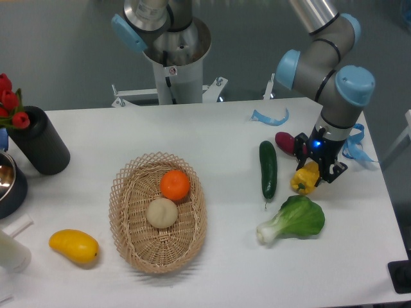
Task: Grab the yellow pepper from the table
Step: 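Close the gripper on the yellow pepper, then lift the gripped yellow pepper up off the table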
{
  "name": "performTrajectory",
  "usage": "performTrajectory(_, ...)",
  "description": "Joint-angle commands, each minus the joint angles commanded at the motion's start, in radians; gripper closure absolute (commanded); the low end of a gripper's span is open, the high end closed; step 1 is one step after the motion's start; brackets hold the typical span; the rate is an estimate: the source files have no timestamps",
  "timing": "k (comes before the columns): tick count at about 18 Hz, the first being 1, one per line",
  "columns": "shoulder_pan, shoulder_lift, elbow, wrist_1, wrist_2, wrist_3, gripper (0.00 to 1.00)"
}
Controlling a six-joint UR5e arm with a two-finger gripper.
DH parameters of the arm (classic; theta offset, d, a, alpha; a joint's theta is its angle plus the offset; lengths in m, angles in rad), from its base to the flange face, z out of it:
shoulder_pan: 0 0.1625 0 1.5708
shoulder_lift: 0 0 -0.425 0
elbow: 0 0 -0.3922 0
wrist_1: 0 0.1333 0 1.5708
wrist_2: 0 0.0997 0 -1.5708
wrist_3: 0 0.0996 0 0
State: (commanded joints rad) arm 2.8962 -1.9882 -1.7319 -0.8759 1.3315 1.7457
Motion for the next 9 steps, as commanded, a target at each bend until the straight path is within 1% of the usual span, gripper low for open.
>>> performTrajectory(2, -0.006, 0.031, 0.017, 0.000, -0.018, -0.037, 0.57)
performTrajectory(3, -0.009, 0.038, 0.026, -0.002, -0.055, -0.078, 0.57)
performTrajectory(5, -0.011, 0.061, 0.037, 0.002, -0.165, -0.158, 0.57)
performTrajectory(7, -0.014, 0.110, 0.045, 0.002, -0.265, -0.256, 0.57)
performTrajectory(9, -0.038, 0.140, 0.081, 0.002, -0.327, -0.375, 0.57)
